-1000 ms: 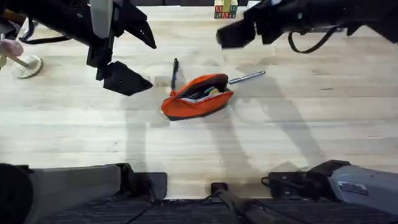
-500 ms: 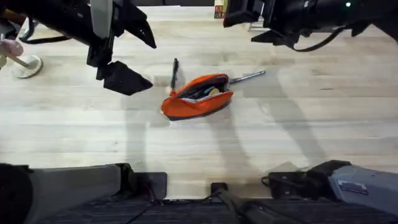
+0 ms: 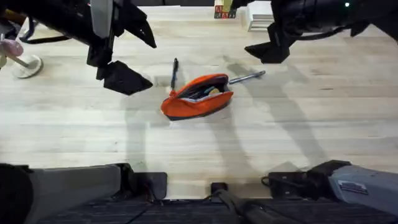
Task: Unzip the bag, pick up the pens from the table one at a time and place them inside, then zip the bag closed.
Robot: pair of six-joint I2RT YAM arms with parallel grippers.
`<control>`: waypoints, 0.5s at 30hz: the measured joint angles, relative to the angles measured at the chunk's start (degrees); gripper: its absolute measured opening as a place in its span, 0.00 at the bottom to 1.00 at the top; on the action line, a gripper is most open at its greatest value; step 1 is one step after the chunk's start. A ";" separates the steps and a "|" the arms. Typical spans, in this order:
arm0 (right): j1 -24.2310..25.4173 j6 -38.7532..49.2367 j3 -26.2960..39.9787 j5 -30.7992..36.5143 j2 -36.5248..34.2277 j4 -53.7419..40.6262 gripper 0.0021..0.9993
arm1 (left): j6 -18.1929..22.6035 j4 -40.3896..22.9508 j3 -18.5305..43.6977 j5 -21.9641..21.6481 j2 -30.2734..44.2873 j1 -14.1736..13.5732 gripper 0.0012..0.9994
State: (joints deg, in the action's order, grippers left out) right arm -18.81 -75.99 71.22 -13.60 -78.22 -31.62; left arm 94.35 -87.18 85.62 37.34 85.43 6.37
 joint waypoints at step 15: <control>-7.34 -4.12 0.02 32.49 -1.06 -2.95 1.00 | 0.01 0.00 0.00 0.00 0.00 0.00 1.00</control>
State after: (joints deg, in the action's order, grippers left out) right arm -26.14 -80.11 71.24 18.89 -79.28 -34.57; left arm 94.36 -87.18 85.62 37.34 85.43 6.37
